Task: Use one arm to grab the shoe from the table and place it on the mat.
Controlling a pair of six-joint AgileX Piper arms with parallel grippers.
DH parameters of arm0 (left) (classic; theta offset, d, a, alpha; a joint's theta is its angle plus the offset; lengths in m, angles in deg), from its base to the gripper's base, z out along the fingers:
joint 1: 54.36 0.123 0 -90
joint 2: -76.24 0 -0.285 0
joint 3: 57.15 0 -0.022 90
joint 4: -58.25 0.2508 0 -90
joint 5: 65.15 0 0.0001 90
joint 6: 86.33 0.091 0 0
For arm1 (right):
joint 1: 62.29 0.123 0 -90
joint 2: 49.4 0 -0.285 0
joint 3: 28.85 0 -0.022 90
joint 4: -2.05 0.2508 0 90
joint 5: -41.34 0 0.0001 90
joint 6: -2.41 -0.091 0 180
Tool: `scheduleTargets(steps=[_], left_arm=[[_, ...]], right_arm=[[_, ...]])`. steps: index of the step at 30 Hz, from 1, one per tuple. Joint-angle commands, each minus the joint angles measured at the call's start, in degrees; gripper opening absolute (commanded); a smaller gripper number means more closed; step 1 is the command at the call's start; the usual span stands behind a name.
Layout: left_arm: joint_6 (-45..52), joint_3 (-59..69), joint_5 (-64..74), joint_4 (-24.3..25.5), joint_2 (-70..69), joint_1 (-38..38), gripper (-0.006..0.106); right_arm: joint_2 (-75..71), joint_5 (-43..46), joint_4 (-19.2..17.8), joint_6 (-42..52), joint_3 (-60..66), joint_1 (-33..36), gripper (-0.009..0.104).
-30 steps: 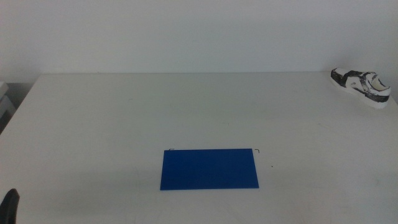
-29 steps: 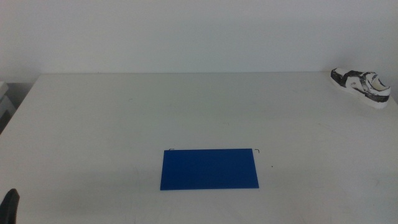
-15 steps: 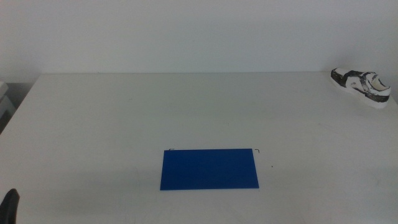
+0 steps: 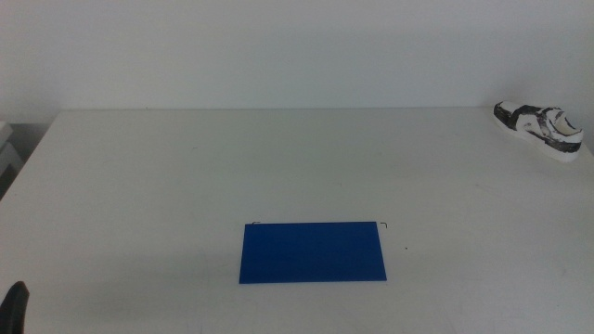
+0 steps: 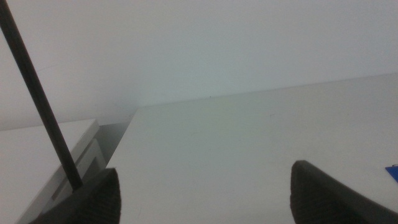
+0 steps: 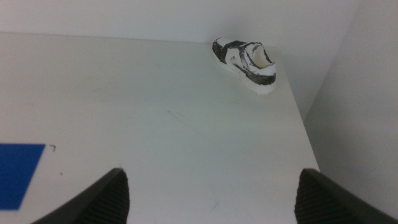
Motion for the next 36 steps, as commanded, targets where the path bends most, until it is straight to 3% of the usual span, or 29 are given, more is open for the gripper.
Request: scheduleTargets(steps=[1, 5, 20, 29, 36], left_arm=[[-0.33, 0.29, -4.69, -0.49, -0.38, -0.29, 0.094], [-0.33, 0.29, -4.69, -0.49, -0.38, -0.29, 0.094], [-0.33, 0.29, -4.69, -0.49, -0.38, -0.29, 0.094], [-0.33, 0.29, -4.69, -0.49, -0.38, -0.29, 0.094], [-0.33, 0.29, -4.69, -0.49, -0.38, -0.29, 0.094]], right_arm=[[5.03, 2.55, -0.07, 0.78, -5.86, -0.03, 0.092], [12.74, -3.84, 2.1, 0.25, -14.83, -0.03, 0.092], [44.4, -24.69, 1.41, 5.6, -48.39, -0.14, 0.092], [60.72, -27.36, 8.87, 18.86, -63.15, -6.94, 0.092], [72.51, -28.07, 9.95, 20.74, -75.03, -10.47, 0.092]])
